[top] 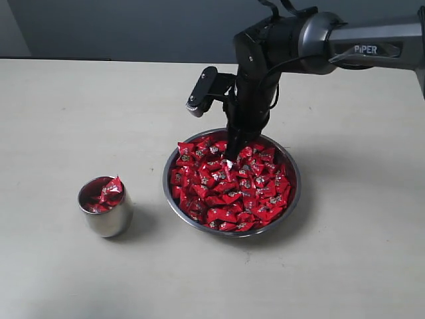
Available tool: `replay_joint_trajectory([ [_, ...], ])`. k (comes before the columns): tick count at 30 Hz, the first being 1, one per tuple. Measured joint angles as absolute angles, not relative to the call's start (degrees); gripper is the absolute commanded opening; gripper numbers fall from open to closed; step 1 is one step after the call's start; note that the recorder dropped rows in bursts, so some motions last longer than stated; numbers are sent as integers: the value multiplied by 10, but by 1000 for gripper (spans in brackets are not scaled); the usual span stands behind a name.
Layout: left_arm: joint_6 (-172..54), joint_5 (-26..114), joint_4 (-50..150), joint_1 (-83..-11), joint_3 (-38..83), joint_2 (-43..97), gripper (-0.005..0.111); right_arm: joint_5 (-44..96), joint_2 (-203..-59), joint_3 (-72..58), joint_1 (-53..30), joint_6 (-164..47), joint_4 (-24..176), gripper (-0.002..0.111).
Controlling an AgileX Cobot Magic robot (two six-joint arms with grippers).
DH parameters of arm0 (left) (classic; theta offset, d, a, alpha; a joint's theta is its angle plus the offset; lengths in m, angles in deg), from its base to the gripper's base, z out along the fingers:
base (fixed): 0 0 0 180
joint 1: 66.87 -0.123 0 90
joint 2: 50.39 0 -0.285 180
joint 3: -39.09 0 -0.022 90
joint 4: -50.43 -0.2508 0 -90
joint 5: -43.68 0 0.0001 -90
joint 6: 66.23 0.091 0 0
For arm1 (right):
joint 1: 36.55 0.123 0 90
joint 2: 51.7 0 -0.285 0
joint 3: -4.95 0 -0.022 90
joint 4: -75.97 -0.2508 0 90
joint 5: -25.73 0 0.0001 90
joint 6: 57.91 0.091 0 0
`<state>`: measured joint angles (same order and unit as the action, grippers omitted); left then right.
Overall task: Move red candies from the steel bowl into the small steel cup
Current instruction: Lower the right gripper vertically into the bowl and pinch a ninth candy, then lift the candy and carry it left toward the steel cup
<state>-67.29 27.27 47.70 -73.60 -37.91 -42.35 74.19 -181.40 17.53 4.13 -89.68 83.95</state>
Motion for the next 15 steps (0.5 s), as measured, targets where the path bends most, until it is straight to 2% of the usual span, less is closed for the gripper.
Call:
replay_joint_trajectory([
  [15,-673,273,477,-736,-379,-423,0,772,-1759,175,41,-851,797,5],
])
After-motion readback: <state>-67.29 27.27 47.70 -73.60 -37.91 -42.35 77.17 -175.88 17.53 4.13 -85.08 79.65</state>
